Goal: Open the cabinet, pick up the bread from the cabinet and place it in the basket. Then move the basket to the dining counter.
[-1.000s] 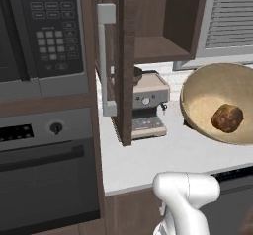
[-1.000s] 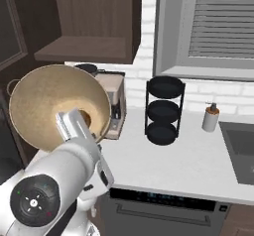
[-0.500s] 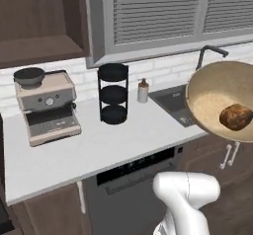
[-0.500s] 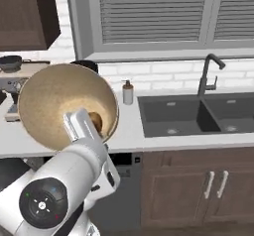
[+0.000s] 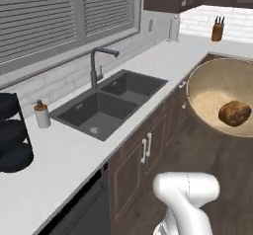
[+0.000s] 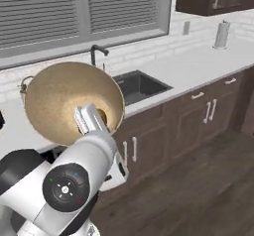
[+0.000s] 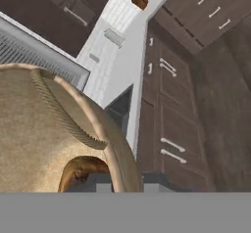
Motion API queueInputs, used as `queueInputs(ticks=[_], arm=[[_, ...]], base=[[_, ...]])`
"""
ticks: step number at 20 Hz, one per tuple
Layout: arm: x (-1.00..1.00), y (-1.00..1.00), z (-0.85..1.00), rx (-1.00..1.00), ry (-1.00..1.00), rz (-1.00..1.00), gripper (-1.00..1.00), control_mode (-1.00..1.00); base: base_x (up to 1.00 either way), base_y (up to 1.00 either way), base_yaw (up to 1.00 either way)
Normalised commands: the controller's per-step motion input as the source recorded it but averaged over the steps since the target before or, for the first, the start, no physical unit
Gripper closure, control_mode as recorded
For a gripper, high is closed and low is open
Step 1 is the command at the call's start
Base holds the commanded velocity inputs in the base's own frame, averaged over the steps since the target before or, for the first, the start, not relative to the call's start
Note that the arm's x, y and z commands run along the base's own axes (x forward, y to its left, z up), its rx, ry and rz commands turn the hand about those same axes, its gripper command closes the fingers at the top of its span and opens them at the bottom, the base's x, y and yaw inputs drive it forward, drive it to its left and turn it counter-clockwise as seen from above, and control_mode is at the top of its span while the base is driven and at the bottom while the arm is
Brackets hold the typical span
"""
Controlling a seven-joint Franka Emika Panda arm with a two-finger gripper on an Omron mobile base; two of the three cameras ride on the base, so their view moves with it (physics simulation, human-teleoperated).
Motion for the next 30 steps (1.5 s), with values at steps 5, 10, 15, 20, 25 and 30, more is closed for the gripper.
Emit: queueInputs(ticks=[5, 10, 15, 20, 25, 30], arm=[[0.0, 0.0, 0.0, 0.0, 0.0, 0.0, 1.0, 1.0], [0.0, 0.0, 0.0, 0.0, 0.0, 0.0, 1.0, 1.0], [0.0, 0.0, 0.0, 0.0, 0.0, 0.0, 1.0, 1.0], [0.0, 0.0, 0.0, 0.0, 0.0, 0.0, 1.0, 1.0], [0.0, 0.0, 0.0, 0.0, 0.0, 0.0, 1.0, 1.0], [0.0, 0.0, 0.0, 0.0, 0.0, 0.0, 1.0, 1.0]], base=[[0.0, 0.0, -1.0], [0.0, -0.15, -0.97], [0.0, 0.0, -1.0], [0.0, 0.0, -1.0], [0.0, 0.04, -1.0], [0.02, 0.09, -0.99]])
